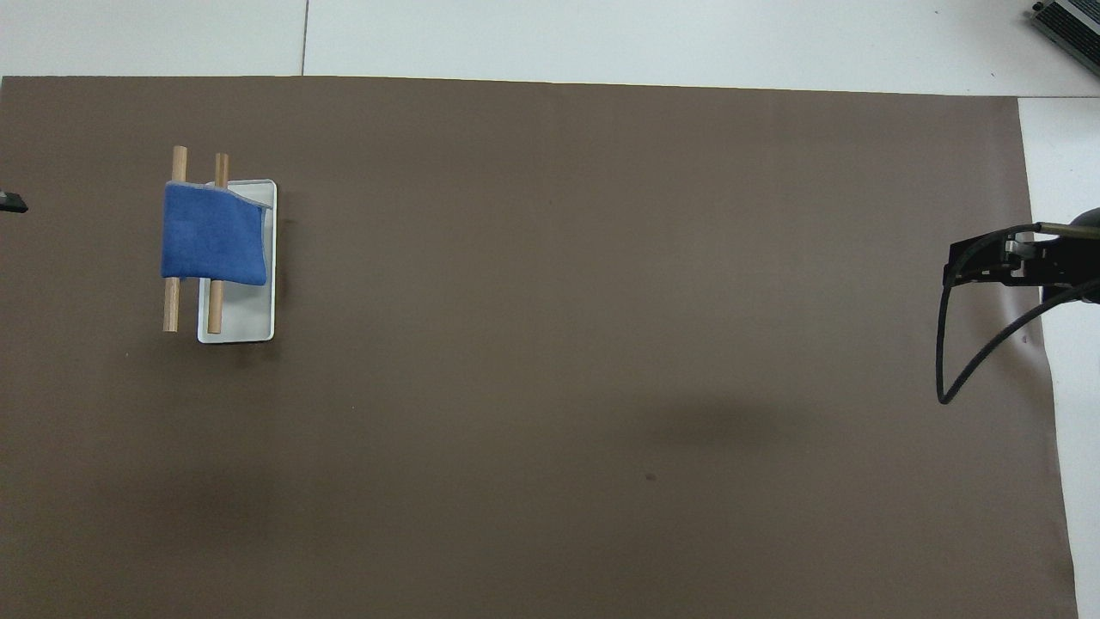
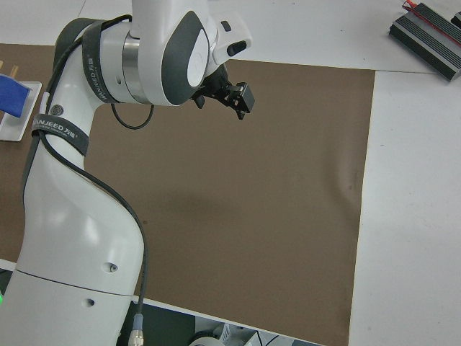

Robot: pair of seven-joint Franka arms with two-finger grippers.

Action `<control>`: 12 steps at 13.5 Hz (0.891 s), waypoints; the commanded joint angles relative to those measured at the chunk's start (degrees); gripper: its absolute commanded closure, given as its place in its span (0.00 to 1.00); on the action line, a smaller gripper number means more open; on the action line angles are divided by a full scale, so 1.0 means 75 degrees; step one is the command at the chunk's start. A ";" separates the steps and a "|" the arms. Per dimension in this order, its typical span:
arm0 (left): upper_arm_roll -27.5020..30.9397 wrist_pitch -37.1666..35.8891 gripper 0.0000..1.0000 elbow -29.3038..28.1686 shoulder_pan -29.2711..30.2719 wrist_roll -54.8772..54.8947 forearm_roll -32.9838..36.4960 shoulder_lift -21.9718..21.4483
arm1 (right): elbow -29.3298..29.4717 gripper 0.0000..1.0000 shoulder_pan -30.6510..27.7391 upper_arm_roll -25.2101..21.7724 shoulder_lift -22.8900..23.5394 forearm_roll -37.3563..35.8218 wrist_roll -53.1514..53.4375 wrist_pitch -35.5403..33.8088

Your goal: Right arm passes towel to left arm to hang

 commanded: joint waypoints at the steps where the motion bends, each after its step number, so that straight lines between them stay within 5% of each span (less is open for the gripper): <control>1: -0.0001 -0.1080 0.21 0.0745 -0.0323 0.0012 0.0427 0.0114 | -0.0036 0.00 -0.0052 0.0055 -0.0040 -0.0051 -0.0028 0.0011; 8: -0.0001 -0.1820 0.22 0.1073 -0.2174 -0.0853 0.1552 0.0114 | -0.0036 0.00 -0.0040 0.0055 -0.0040 -0.0051 -0.0028 0.0022; 12: 0.0022 -0.1879 0.22 0.1073 -0.2317 -0.0938 0.1587 0.0102 | -0.0036 0.00 -0.0040 0.0055 -0.0040 -0.0051 -0.0028 0.0034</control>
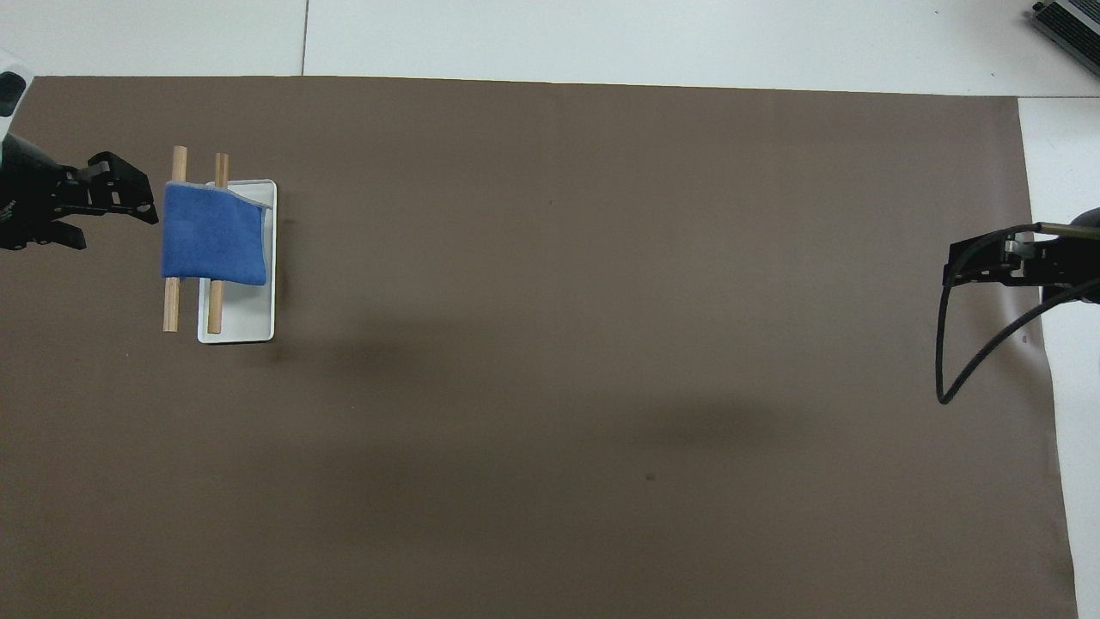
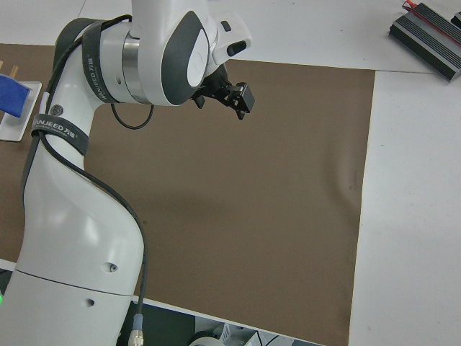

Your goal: Right arm passes towel to left arm to hang

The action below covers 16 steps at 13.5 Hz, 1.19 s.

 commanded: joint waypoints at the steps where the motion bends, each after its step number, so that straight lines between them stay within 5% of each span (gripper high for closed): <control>1: 0.0131 -0.0485 0.23 0.0262 -0.0050 -0.0012 0.0213 0.0113 | -0.0036 0.00 -0.0040 0.0053 -0.0040 -0.0051 -0.0028 0.0034; 4: 0.0084 -0.1165 0.25 0.0928 -0.0004 0.0128 0.0376 0.0183 | -0.0036 0.00 -0.0040 0.0053 -0.0040 -0.0051 -0.0016 0.0034; 13: 0.0120 -0.2327 0.23 0.1375 -0.0062 0.0938 0.0752 -0.0109 | -0.0036 0.00 -0.0029 0.0065 -0.0040 -0.0051 -0.0016 0.0034; 16: 0.0073 -0.2222 0.07 0.1305 -0.0062 0.0949 0.0682 -0.0471 | -0.0036 0.00 -0.0029 0.0065 -0.0040 -0.0039 -0.0028 0.0034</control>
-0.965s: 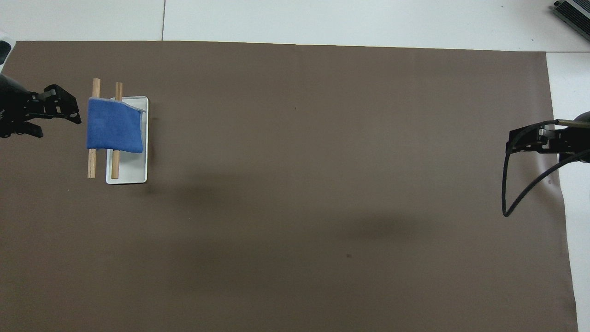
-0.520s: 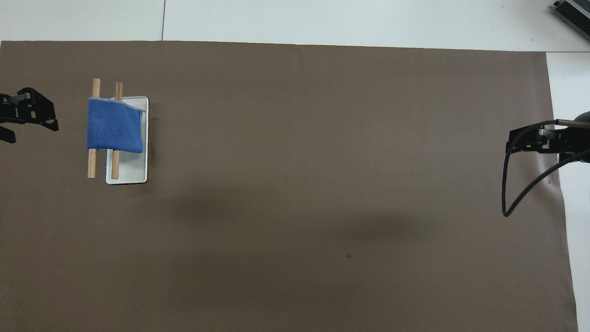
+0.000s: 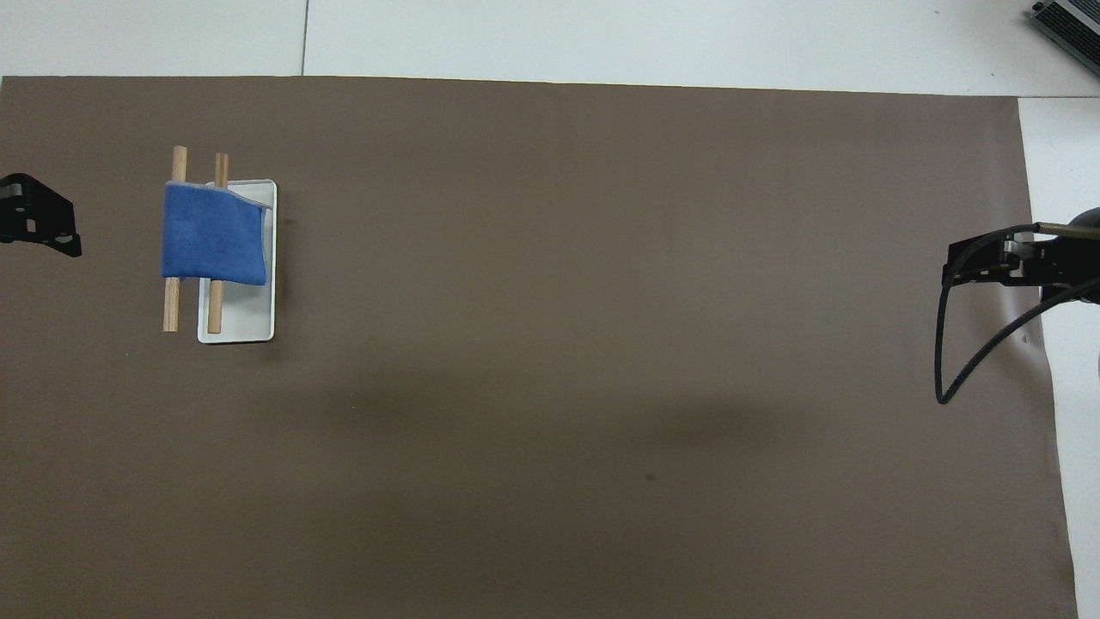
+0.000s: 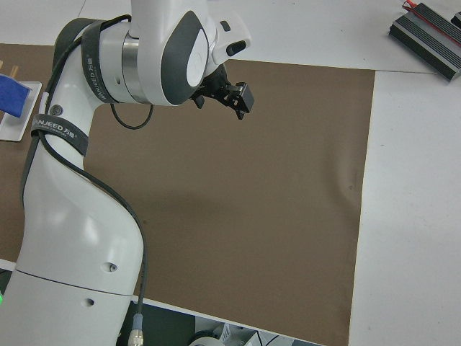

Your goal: Right arm passes towel to left arm to hang

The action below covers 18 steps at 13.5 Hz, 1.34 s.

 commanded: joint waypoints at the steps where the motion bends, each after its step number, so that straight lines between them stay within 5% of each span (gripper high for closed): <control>1: -0.0032 -0.0142 0.01 -0.0034 -0.0073 0.0126 0.0131 -0.0429 | -0.0036 0.00 -0.0031 0.0053 -0.0040 -0.0039 -0.0016 0.0034; 8: -0.0092 0.0291 0.00 -0.0175 -0.0073 0.1192 0.0131 -0.0524 | -0.0036 0.00 -0.0031 0.0053 -0.0040 -0.0027 -0.0016 0.0058; 18: -0.0103 0.0819 0.00 -0.0467 -0.0038 0.0278 -0.0103 -0.0594 | -0.0036 0.00 -0.0031 0.0053 -0.0040 -0.0027 -0.0016 0.0046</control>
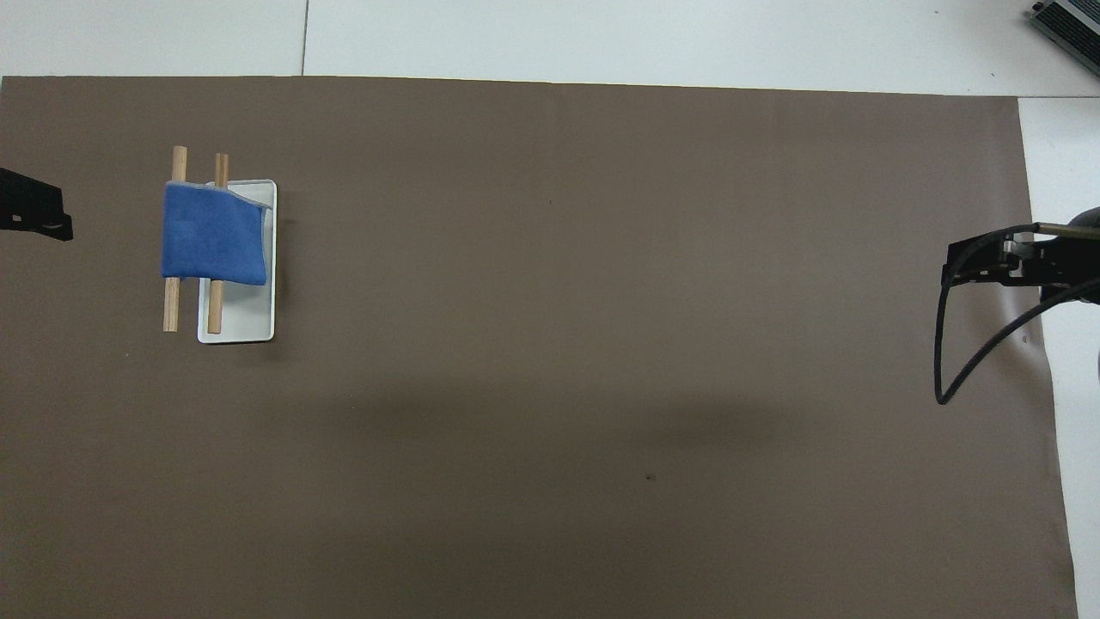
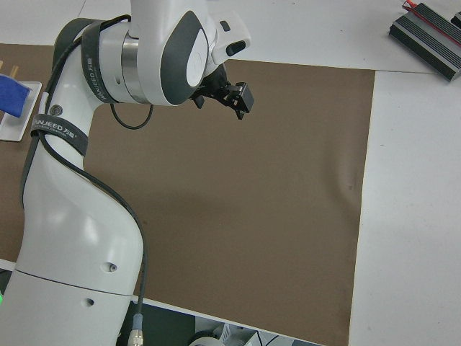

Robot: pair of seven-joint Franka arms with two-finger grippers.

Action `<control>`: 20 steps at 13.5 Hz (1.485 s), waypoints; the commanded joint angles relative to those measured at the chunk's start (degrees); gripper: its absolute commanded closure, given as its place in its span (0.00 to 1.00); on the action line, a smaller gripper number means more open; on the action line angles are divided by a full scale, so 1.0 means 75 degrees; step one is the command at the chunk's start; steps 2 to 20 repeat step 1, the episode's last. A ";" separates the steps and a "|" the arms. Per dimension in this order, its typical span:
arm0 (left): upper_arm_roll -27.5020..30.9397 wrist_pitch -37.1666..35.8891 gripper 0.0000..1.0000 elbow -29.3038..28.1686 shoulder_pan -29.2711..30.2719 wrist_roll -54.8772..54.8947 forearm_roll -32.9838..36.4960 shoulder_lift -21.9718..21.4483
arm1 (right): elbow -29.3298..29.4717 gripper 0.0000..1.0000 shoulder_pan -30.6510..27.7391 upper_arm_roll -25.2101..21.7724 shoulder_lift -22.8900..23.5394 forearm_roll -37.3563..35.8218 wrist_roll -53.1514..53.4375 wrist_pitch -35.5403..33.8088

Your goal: Right arm passes towel to left arm to hang

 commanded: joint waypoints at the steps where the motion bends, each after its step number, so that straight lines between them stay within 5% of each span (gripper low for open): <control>1: 0.0007 0.0269 0.00 -0.0290 0.0023 -0.0149 -0.0133 -0.0180 | -0.0036 0.00 -0.0031 0.0049 -0.0040 -0.0027 -0.0016 0.0046; 20: 0.0007 0.0269 0.00 -0.0290 0.0023 -0.0149 -0.0133 -0.0180 | -0.0036 0.00 -0.0031 0.0049 -0.0040 -0.0027 -0.0016 0.0046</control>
